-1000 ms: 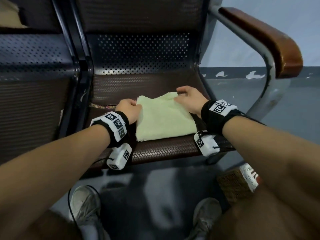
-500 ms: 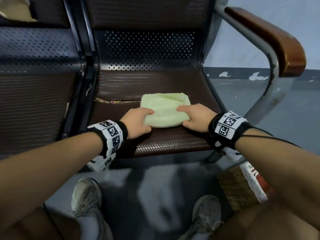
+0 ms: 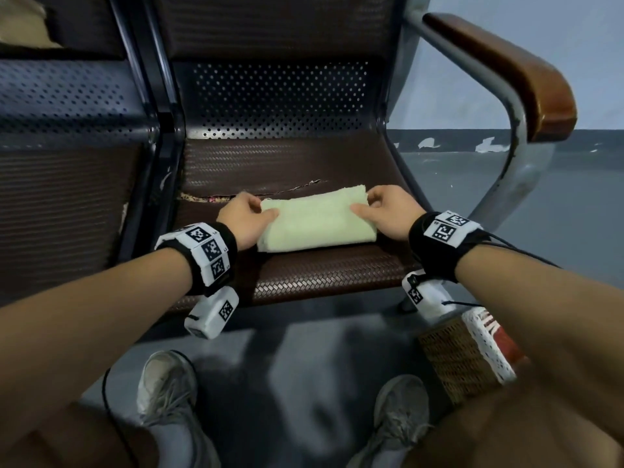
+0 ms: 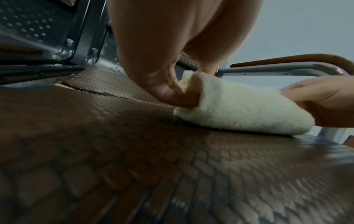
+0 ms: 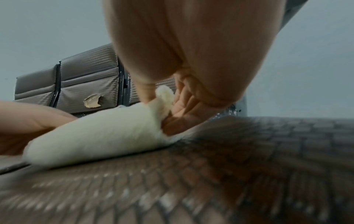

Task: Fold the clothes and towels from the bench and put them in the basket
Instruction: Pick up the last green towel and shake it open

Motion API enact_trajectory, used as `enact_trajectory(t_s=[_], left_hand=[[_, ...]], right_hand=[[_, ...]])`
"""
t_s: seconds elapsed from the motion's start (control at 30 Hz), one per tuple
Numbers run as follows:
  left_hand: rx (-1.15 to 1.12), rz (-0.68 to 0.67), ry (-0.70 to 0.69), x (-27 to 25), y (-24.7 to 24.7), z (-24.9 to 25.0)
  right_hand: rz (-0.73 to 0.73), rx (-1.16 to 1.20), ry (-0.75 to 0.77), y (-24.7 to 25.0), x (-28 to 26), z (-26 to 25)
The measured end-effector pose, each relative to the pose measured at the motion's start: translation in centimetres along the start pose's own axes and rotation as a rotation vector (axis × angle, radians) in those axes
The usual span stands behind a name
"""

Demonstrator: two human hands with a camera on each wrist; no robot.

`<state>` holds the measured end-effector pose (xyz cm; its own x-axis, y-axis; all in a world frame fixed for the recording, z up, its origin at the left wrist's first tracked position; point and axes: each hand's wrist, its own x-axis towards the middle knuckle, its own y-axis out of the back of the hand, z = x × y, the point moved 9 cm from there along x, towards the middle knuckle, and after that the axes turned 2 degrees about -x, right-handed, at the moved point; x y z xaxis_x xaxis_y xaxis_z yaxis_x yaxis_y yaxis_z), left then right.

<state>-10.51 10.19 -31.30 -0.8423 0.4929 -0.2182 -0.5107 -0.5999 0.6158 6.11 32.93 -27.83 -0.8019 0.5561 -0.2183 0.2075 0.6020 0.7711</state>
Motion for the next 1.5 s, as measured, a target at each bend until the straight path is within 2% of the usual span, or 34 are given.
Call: enact_trajectory(t_s=[0.07, 0.13, 0.17, 0.23, 0.3, 0.33, 0.4, 0.47, 0.5, 0.57, 0.67, 0.8, 0.9, 0.97, 1.03, 1.1, 1.17, 1.23, 1.33, 1.43, 1.5], left_hand=[[0.054, 0.117, -0.101, -0.3, 1.1, 1.5], [0.114, 0.132, -0.190, -0.7, 0.9, 3.0], [0.145, 0.072, -0.210, -0.8, 0.1, 3.5], [0.275, -0.129, -0.223, -1.3, -2.4, 3.5], [0.398, -0.278, -0.243, -1.8, -4.2, 2.9], [0.425, -0.280, -0.251, -1.8, -4.3, 2.7], [0.423, -0.197, -0.262, -1.3, -3.6, 2.6], [0.365, -0.112, -0.224, -1.0, -2.3, 3.0], [0.343, -0.087, -0.205, -1.1, -1.7, 3.3], [0.304, -0.038, -0.218, -1.4, -0.7, 5.0], [0.057, -0.072, -0.288, -2.7, -0.1, 9.3], [-0.346, -0.172, -0.389, -5.3, -1.7, 17.2], [-0.547, -0.214, -0.451, -7.9, -4.1, 23.3], [-0.626, -0.303, -0.441, -9.9, -7.1, 26.6], [-0.676, -0.473, -0.398, -11.8, -11.3, 28.7], [-0.622, -0.715, -0.396, -13.8, -16.7, 29.5], [-0.469, -0.858, -0.365, -15.3, -21.8, 28.7], [-0.354, -0.902, -0.286, -15.7, -26.8, 27.1], [-0.225, -0.948, -0.255, -16.6, -33.0, 26.1], [-0.108, -0.943, -0.313, -17.6, -38.0, 26.2], [0.047, -0.909, -0.348, -17.9, -41.0, 25.8]], right_hand=[[0.057, -0.112, -0.024, 0.0, 0.3, -0.1], [0.066, -0.191, -0.045, -0.3, 0.6, -0.2], [0.074, -0.215, -0.054, -0.3, 0.7, -0.4], [0.112, -0.272, -0.030, 0.1, 0.6, -1.2], [0.148, -0.408, 0.133, 0.3, 0.2, -3.4], [0.146, -0.470, 0.246, -0.1, -0.2, -4.8], [0.009, -0.472, 0.399, -2.2, -1.1, -6.8], [-0.168, -0.424, 0.378, -4.5, -1.9, -7.0], [-0.192, -0.436, 0.367, -4.9, -2.3, -6.9], [-0.141, -0.468, 0.357, -4.3, -2.8, -6.5], [-0.089, -0.360, 0.263, -1.1, -3.7, -5.8], [-0.028, 0.057, 0.167, 4.8, -6.3, -4.1], [0.039, 0.312, 0.132, 9.9, -9.7, -1.4], [0.105, 0.418, 0.084, 13.3, -12.2, 1.4], [0.157, 0.475, 0.017, 15.7, -14.6, 4.9], [0.222, 0.547, -0.061, 16.9, -16.8, 8.7], [0.286, 0.646, -0.139, 16.7, -18.6, 12.5], [0.319, 0.760, -0.248, 15.2, -20.2, 16.7], [0.355, 0.870, -0.462, 12.1, -22.3, 22.6], [0.415, 0.836, -0.658, 10.2, -23.8, 28.3], [0.417, 0.809, -0.763, 8.8, -24.4, 31.8]])
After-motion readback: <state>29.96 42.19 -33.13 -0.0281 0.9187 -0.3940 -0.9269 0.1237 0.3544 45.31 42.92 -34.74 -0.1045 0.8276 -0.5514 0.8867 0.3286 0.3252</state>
